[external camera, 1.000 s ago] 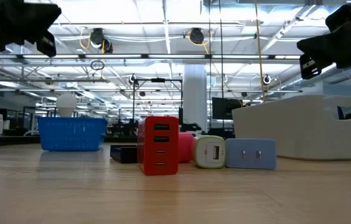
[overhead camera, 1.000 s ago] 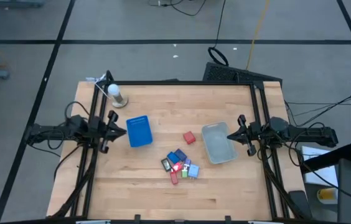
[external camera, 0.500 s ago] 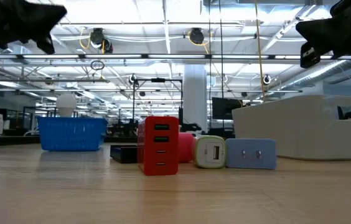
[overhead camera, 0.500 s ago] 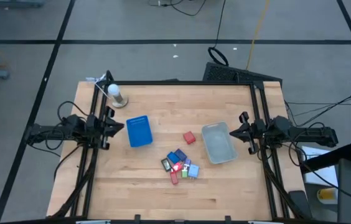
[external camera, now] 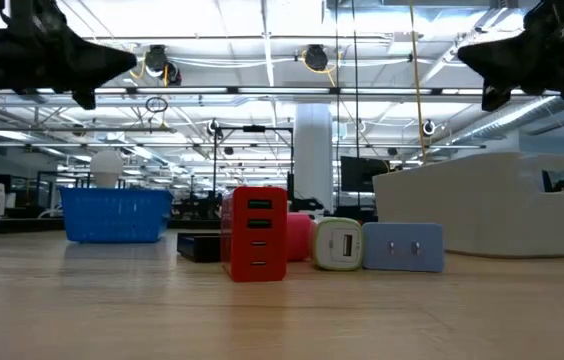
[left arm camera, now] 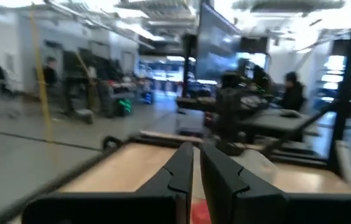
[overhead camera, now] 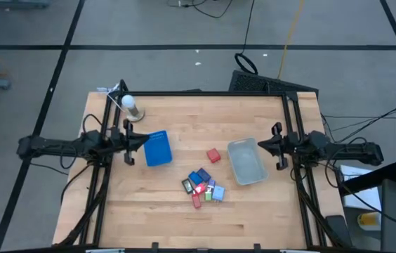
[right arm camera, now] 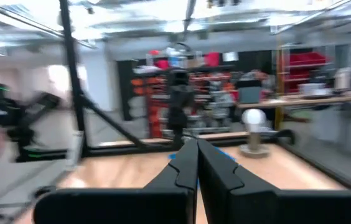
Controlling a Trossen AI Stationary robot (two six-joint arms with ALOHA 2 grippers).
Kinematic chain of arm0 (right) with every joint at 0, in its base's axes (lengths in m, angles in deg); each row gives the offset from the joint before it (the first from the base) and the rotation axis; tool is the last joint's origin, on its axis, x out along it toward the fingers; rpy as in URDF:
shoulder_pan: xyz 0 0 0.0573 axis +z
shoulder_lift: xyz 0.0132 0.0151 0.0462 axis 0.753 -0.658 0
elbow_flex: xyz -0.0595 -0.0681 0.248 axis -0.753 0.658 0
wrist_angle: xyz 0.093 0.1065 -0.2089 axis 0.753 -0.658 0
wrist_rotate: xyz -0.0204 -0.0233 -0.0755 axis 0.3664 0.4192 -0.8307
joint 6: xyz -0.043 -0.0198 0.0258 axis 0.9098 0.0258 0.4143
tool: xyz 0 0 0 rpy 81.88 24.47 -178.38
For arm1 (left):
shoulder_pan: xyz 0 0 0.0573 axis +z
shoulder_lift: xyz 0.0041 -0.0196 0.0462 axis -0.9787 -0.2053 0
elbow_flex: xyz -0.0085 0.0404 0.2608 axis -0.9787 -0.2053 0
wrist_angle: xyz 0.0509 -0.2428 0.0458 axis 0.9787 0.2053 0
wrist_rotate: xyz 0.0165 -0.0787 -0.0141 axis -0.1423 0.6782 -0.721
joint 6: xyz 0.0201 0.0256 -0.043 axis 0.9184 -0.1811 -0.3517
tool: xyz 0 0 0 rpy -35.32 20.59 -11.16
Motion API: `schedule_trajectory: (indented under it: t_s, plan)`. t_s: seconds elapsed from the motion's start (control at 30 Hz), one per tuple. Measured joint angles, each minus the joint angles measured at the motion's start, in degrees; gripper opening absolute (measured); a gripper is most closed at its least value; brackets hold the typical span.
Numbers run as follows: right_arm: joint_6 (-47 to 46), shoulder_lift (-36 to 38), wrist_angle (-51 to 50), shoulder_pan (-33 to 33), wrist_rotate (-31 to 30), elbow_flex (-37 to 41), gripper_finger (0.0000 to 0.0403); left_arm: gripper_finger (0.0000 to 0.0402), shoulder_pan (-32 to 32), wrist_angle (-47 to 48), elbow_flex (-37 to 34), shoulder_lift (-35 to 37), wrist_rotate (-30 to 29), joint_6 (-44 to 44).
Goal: Pick & Place Office items
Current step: Put the red charger adapter into the grey bin
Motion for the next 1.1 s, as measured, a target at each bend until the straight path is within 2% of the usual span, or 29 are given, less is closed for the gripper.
schedule_trajectory:
  t_s: [0.13,0.23,0.4,0.5,0.67,0.9,1.03,1.1]
  plan:
    - [6.8,-5.0,8.7,-0.5,-3.0,0.0,0.0000,0.0030,0.9,-12.1,1.5,-9.5,-0.7,8.9]
    - [9.3,-8.6,11.5,-2.1,-3.0,-1.4,0.0000,0.0030,3.9,-12.9,6.1,-15.8,1.5,12.2]
    - [6.1,-14.0,10.8,-3.4,-2.7,-2.3,0.0000,0.0030,9.1,-11.4,9.7,-26.3,5.8,8.5]
    - [5.9,-17.2,10.9,-3.4,-2.8,-2.3,0.0000,0.0030,11.8,-12.2,9.9,-31.1,10.7,6.5]
    - [7.6,-23.4,20.5,-6.2,-5.7,-2.3,0.0000,0.0030,15.1,-20.3,9.9,-38.2,16.0,5.2]
    - [8.3,-30.1,27.3,-14.0,-0.6,-3.1,0.0000,0.0030,16.7,-30.1,10.0,-47.9,19.1,14.5]
    - [8.3,-32.8,25.7,-18.6,11.6,-4.5,0.0000,0.0030,16.4,-30.2,12.1,-50.3,19.2,5.8]
    - [8.3,-33.6,26.2,-19.7,14.0,-4.5,0.0000,0.0030,16.5,-26.5,13.3,-51.3,17.6,2.7]
